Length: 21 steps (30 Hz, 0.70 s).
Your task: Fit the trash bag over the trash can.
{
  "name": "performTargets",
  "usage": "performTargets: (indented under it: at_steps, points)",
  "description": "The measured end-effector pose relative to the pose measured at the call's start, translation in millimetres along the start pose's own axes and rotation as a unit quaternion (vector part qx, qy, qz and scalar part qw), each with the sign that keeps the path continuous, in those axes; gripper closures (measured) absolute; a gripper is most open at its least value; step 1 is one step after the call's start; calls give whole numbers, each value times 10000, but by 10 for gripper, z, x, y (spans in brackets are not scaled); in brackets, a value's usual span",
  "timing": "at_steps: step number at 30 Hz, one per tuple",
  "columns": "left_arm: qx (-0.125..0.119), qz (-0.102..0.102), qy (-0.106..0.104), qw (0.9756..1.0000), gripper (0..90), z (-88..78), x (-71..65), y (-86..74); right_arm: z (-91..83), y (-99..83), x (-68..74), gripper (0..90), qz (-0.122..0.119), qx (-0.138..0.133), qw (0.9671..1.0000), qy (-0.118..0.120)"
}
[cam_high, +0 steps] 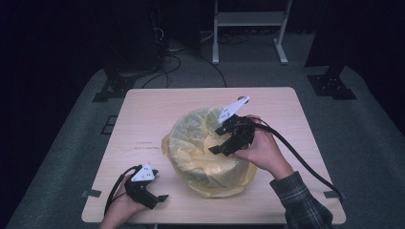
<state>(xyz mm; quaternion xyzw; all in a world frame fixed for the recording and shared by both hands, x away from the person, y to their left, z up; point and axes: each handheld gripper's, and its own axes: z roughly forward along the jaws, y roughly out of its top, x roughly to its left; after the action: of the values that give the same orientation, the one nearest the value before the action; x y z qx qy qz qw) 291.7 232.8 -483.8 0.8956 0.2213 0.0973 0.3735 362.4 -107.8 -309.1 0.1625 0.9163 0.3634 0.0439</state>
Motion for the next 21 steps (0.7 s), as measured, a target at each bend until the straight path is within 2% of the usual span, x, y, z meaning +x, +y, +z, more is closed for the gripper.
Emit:
performTargets:
  at_steps: [2, 4, 9, 16, 21]
  points:
    - [-1, -9, 9, 10000, 0, 2, -1, 2, -50, 56, 13, 271, -41, -78, 9999, -91]
    - [-1, -13, 17, 10000, 0, 3, -1, 3, -77, 142, 40, 270, -103, -167, 9998, -72]
    - [-2, -15, 17, 10000, 0, 3, -1, 3, -21, 396, 87, 243, -278, -275, 9992, -119]
    - [-1, -15, 16, 10000, 0, 3, -1, 3, 236, 635, 56, 201, -273, -237, 9993, -65]
    - [0, -17, 13, 10000, 0, 3, -1, 3, 461, 655, -17, 167, -124, -50, 9999, 102]
